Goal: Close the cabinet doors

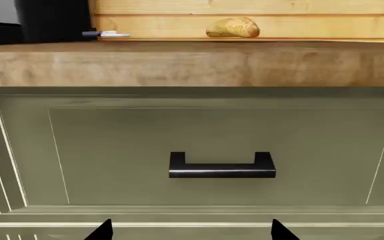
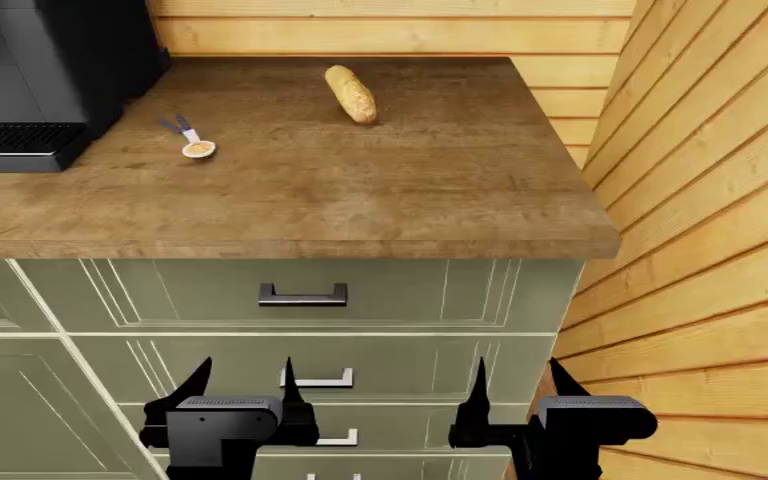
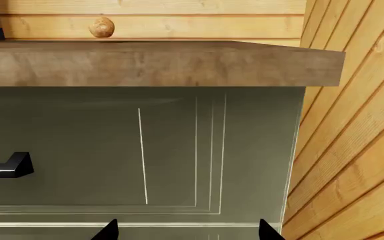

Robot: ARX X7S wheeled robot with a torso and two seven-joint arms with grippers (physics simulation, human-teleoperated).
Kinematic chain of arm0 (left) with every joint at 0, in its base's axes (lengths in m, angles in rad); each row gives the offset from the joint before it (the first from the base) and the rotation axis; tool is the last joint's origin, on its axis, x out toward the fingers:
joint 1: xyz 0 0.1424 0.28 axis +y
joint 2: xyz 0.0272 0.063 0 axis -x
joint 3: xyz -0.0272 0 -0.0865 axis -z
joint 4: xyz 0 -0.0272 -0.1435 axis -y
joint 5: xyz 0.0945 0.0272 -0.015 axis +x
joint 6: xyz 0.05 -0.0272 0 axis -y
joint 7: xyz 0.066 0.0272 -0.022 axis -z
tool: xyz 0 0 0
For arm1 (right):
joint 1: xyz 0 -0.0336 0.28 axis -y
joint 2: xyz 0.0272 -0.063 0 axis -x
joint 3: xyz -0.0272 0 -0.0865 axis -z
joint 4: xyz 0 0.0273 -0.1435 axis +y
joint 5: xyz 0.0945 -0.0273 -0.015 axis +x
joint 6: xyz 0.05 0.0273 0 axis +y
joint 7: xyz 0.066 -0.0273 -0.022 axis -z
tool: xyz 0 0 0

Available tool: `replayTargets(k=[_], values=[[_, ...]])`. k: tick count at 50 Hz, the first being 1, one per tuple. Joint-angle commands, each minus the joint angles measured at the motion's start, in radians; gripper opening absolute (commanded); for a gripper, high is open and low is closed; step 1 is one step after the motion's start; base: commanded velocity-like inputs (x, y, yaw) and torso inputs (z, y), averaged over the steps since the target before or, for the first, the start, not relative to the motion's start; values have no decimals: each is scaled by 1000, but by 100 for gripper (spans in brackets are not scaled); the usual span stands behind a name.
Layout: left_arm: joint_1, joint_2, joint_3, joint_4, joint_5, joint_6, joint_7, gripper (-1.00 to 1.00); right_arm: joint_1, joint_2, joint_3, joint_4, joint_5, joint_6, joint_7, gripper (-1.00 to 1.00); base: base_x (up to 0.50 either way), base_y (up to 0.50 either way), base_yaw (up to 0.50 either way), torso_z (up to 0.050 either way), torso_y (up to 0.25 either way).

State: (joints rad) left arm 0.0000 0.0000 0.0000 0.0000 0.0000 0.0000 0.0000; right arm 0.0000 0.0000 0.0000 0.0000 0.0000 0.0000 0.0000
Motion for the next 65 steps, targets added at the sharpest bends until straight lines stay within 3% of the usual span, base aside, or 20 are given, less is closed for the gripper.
replayTargets(k=[1,22,37,43,48,65], values=[[0,-16,18,0,-16,0,-18,100,0,16,-20,0,16,0,20,100,0,0,0,0,0],[-11,-62,71,-16,-72,53,-72,100,29,59,-81,69,69,-26,69,100,0,0,0,0,0],[-17,-82,95,-12,-92,36,-92,100,68,70,-110,93,22,79,158,100,0,0,0,50,0],[-18,-88,101,-5,-103,30,-98,100,99,76,-129,71,-33,249,226,100,0,0,0,50,0],[-16,-94,110,0,-110,28,-103,100,83,102,-172,78,-80,169,246,100,0,0,0,50,0],[-14,-113,128,13,-130,22,-120,100,81,114,-183,83,-40,141,243,100,0,0,0,50,0]])
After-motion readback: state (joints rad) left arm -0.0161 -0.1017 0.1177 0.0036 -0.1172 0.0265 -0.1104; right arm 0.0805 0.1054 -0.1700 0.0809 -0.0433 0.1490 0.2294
